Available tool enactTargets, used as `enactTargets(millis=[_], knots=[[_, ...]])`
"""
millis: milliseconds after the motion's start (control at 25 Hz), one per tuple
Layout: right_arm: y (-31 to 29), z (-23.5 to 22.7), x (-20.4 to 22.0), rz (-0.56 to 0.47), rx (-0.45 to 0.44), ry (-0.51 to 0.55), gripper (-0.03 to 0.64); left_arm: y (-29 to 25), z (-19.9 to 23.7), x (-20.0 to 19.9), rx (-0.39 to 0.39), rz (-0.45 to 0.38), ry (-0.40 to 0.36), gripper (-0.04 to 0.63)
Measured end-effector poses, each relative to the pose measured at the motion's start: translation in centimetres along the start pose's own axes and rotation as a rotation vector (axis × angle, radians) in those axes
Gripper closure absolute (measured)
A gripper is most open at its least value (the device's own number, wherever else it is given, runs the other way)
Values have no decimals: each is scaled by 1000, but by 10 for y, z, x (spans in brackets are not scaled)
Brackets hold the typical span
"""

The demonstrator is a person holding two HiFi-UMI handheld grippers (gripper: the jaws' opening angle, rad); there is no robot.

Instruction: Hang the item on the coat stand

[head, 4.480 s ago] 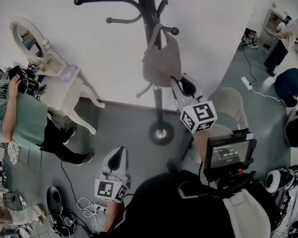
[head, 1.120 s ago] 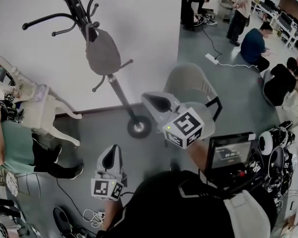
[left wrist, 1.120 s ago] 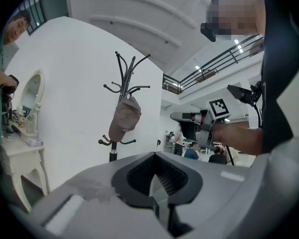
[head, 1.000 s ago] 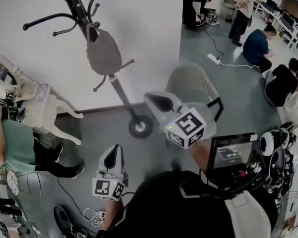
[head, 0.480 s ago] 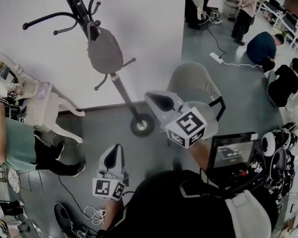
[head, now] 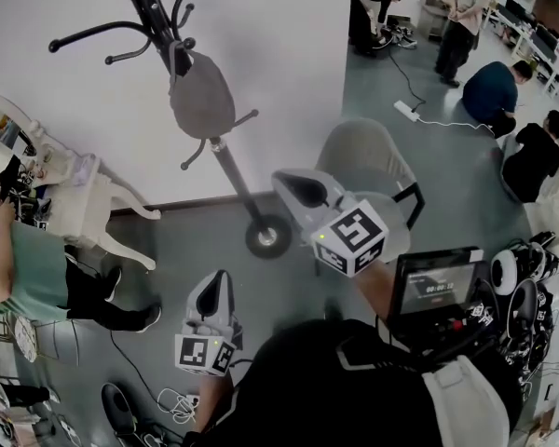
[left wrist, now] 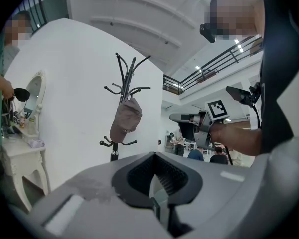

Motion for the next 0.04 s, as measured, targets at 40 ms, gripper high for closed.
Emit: enactTargets(millis=[40], knots=[[-1,0,0,-1,0,1,609,1,0,0,0,-1,0,574]])
Point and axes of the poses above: the fingertips, and each gripper's own axes: y backward along the fingers, z to its left, x out of its underside, the point moved 5 cm from there along y, backward along the fingers, and after that the axes turned 11 degrees about x, right-handed, at the moved point
